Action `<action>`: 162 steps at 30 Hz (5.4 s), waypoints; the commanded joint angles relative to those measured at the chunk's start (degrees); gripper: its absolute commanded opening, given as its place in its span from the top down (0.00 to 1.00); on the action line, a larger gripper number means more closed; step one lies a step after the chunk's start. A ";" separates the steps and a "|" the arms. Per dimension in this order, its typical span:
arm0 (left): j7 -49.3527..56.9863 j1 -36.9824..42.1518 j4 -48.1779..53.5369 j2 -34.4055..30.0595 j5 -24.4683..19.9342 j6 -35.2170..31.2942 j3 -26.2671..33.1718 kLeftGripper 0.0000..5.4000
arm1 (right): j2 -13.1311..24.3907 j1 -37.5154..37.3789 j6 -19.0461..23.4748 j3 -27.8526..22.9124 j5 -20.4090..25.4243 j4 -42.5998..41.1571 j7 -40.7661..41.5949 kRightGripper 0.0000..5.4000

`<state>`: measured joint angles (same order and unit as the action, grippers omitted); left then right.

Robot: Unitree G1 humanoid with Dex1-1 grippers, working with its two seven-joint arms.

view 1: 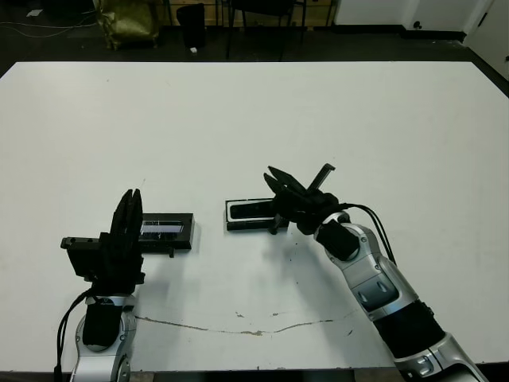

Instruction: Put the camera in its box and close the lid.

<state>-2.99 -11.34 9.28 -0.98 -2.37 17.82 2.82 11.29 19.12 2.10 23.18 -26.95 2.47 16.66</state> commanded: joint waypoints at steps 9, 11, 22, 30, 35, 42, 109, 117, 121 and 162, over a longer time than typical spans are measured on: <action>-0.19 -0.64 -1.28 -0.25 -0.37 0.05 0.26 1.00 | 0.18 -1.78 7.93 2.24 -1.23 0.85 3.46 1.00; -0.25 -0.64 -1.30 -0.26 -0.44 0.14 0.26 1.00 | 0.32 -1.94 7.77 2.79 -1.64 1.76 3.17 1.00; 0.21 -1.11 0.02 -0.20 0.25 -1.32 0.06 1.00 | 0.52 -2.82 11.95 4.88 -2.37 1.96 5.49 1.00; -0.19 -0.84 -0.75 -0.20 -0.32 -0.54 0.18 1.00 | 1.84 -5.10 12.28 5.13 -0.59 -4.23 7.74 1.00; -0.24 -0.92 -0.70 -0.20 -0.57 -0.83 0.23 1.00 | 2.81 -7.56 8.40 2.90 2.82 -10.65 7.60 1.00; -0.29 -0.85 -1.08 -0.12 -0.54 -0.22 0.07 1.00 | -0.27 -9.53 0.23 -2.76 9.28 -10.10 1.28 1.00; -70.10 35.38 -13.36 -53.46 -6.33 -27.26 -10.25 0.58 | -1.93 -23.99 17.68 -30.68 46.97 -28.78 -9.05 1.00; -80.71 46.50 -17.10 -51.31 -1.90 -28.43 -20.20 0.22 | -1.32 -24.48 19.71 -30.48 47.19 -29.65 -8.54 1.00; -87.01 51.95 -23.75 -49.81 0.04 -24.93 -23.63 0.05 | -1.43 -24.52 19.49 -30.35 47.58 -29.05 -7.62 1.00; -89.51 61.01 -49.41 -41.96 1.35 -7.44 -31.79 0.01 | -3.35 -25.90 12.75 -29.52 44.41 -23.37 -5.95 1.00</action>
<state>-92.32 50.99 -39.86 -42.30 -0.96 10.16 -28.59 7.72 -6.04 15.33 -5.82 17.42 -21.85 10.42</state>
